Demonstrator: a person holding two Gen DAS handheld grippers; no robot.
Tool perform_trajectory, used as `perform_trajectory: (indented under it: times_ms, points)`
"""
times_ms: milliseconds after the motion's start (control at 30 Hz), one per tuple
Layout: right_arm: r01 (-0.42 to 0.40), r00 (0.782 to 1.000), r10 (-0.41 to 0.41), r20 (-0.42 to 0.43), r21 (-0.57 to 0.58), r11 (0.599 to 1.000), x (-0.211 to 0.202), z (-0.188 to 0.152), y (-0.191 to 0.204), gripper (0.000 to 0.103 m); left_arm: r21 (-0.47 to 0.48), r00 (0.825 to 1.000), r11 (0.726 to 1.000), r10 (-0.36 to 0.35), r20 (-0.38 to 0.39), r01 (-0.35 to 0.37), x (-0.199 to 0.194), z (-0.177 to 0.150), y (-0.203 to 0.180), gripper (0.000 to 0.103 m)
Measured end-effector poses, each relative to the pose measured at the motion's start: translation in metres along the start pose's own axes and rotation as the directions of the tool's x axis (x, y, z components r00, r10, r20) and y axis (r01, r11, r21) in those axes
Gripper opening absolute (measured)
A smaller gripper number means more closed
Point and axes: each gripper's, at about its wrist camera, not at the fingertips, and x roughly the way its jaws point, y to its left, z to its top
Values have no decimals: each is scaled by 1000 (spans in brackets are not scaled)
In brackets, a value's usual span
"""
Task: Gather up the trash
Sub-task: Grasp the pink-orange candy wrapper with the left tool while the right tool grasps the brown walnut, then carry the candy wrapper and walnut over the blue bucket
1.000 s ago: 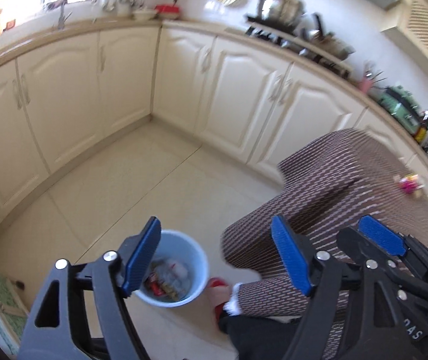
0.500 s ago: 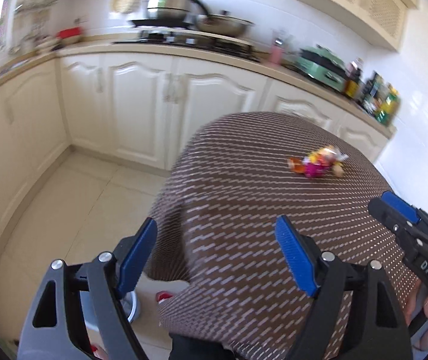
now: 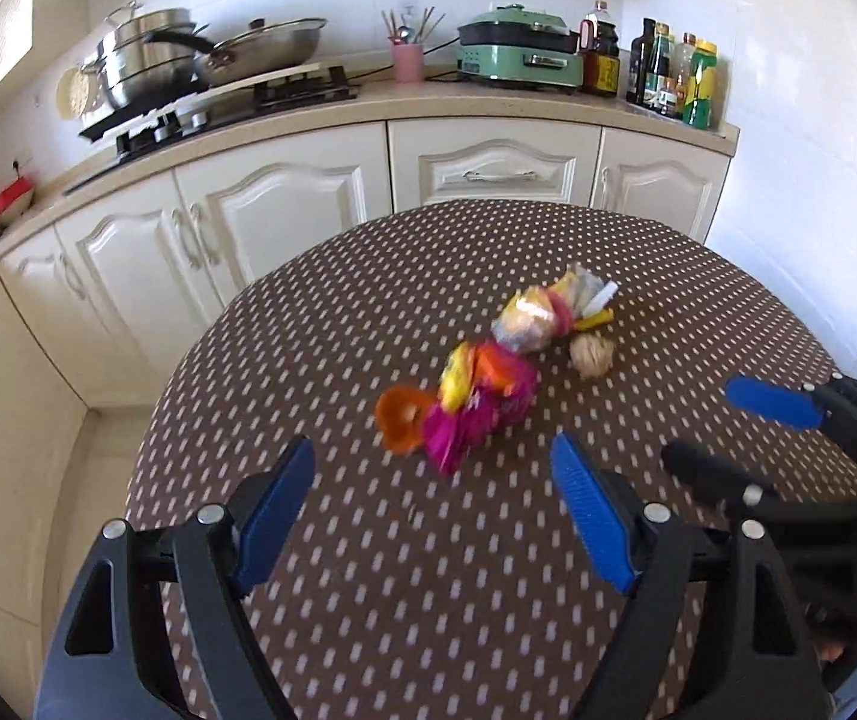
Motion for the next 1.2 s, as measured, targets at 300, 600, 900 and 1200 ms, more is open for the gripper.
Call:
perform_trajectory:
  times_ms: [300,600,900,1200]
  points:
    - [16,998,-18,-62,-32,999,42,19,-5,63,-46,993,997,-63,-96,59,48,16,5,26]
    - [41,996,-44,-76,-42,998,71,43,1,63,-101,995,991,-95,-28,92,28,8,24,23]
    - [6,998,-7,-70,-15,1000,61,39,4,31,-125,995,988,-96,10,96,-4,-6,44,23]
    - [-81,997,82,8,-85,993,10,36,70,31,-166,999,986,-20,48,27,-56,-44,82,23]
